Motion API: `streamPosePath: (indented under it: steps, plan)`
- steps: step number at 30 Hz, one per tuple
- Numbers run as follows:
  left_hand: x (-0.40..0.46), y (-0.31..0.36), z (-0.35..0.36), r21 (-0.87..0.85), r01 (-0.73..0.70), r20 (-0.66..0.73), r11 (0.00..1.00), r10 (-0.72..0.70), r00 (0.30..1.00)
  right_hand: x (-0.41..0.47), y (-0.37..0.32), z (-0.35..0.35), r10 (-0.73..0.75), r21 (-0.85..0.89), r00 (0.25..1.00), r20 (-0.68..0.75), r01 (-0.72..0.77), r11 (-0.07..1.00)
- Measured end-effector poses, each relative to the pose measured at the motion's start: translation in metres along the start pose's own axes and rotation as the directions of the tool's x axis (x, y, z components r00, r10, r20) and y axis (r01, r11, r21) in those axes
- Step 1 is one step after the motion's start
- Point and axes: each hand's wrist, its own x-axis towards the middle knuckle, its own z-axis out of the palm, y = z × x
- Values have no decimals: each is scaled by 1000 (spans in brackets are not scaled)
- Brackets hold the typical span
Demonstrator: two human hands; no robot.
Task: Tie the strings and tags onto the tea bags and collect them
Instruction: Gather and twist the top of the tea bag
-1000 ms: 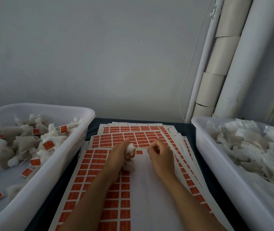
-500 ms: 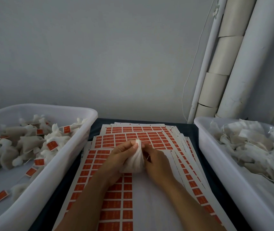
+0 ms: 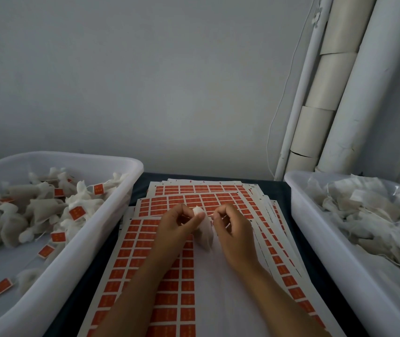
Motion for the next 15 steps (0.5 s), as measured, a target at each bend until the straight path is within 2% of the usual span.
streamPosePath:
  steps: [12,15]
  plan:
    - [-1,1,4,65,-59,-145,996,68,987,-6,-6,4,-73,-51,991,116,80,996]
    - [-2,2,3,29,-68,-130,997,71,989,-6,-8,7,-83,-46,990,113,89,995]
